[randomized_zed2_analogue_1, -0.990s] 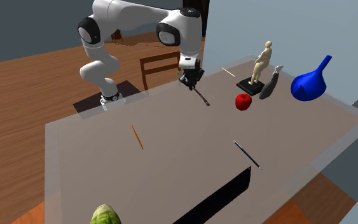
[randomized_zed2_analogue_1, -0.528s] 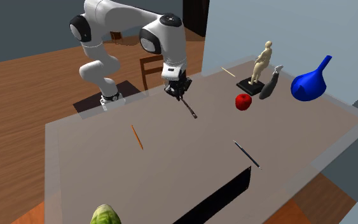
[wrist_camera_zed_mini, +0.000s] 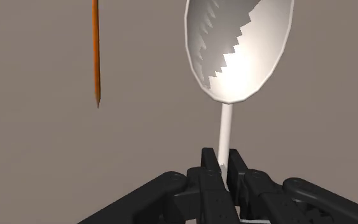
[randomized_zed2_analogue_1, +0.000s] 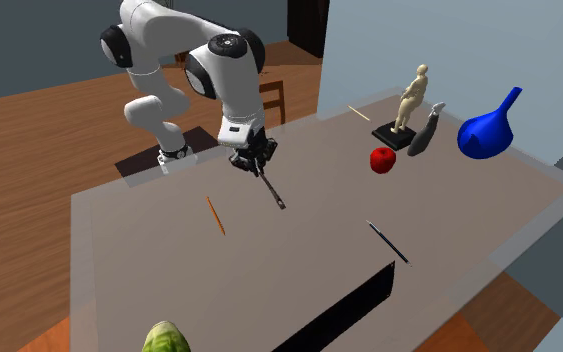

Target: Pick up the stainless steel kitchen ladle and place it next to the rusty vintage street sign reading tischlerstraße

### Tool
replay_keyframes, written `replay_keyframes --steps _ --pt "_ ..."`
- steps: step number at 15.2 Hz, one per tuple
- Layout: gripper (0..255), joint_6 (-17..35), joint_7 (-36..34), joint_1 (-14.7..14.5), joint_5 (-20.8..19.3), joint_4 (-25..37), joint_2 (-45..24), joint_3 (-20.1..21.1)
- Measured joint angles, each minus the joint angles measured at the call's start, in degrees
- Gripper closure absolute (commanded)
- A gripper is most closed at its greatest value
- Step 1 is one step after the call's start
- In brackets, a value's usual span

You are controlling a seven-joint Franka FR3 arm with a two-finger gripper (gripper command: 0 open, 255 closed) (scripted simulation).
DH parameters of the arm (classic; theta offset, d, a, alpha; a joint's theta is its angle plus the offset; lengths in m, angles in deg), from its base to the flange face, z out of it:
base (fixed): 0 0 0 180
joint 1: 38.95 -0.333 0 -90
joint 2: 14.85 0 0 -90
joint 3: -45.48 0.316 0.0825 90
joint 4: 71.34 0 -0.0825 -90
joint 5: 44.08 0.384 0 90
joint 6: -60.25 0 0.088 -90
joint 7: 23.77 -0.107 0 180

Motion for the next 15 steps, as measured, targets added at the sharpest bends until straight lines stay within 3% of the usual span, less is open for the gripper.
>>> replay_keyframes --steps 10,15 --pt "255 -4.35 11.03 6.94 0.05 9.21 -6.07 -4.28" --pt "255 -7.62 16.42 10.64 0.05 17.32 -11.49 -6.14"
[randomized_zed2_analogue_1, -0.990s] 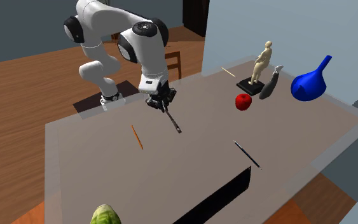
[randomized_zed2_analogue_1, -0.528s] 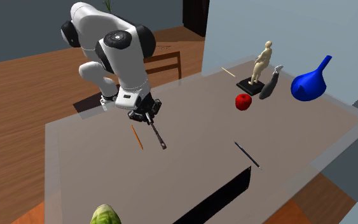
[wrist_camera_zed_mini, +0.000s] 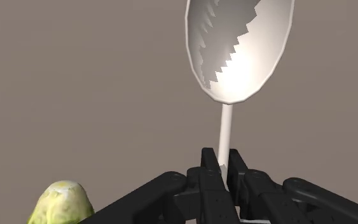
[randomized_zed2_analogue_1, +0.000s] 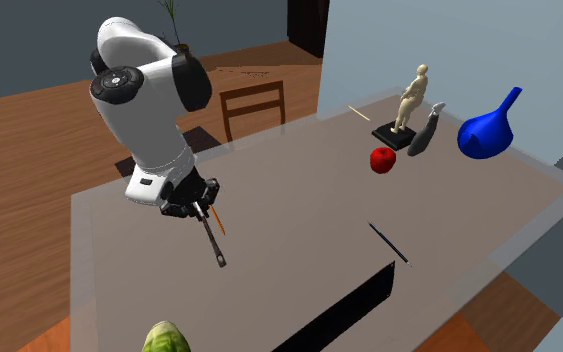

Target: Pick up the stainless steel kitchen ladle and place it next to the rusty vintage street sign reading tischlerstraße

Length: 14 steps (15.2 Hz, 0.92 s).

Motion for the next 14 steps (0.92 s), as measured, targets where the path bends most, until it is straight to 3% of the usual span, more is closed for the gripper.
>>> replay_keyframes --steps 5,6,8,14 --pt "255 -5.5 4.76 3.62 -0.07 13.14 -8.21 -1.43" --pt "255 -7.49 5.63 4.34 -0.11 18.24 -11.32 -1.66" --pt "255 -7.52 6.41 4.92 -0.12 19.65 -12.86 -1.82" --pt "255 -1.31 7.34 5.3 0.0 10.7 -10.22 -1.94"
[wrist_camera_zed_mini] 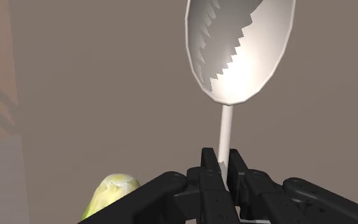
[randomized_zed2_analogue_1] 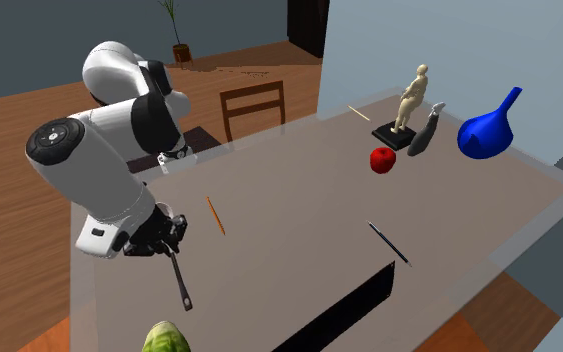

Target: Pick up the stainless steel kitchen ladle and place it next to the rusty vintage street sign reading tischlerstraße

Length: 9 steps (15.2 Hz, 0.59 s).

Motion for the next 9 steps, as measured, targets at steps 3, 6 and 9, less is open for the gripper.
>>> replay_keyframes --steps 3,6,9 --pt "255 2.86 0.35 0.11 0.06 -3.88 0.99 -0.04" --pt "255 5.33 0.45 0.03 0.08 -6.6 1.24 -0.03" --pt "255 7.94 0.7 0.06 0.12 -9.58 1.6 -0.05"
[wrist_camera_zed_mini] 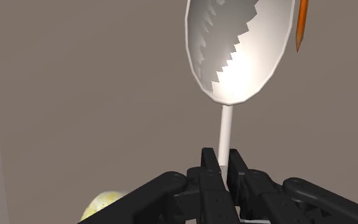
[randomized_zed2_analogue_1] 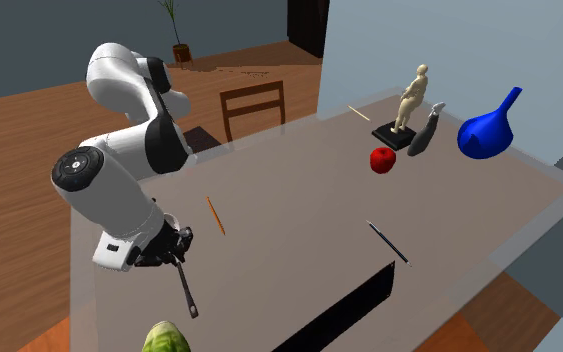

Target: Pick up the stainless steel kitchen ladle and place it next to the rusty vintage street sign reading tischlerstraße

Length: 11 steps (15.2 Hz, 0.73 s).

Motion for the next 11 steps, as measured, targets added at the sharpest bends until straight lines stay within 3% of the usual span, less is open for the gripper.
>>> replay_keyframes --steps 11 --pt "255 8.29 0.75 0.02 0.14 -8.31 -0.03 -0.03"
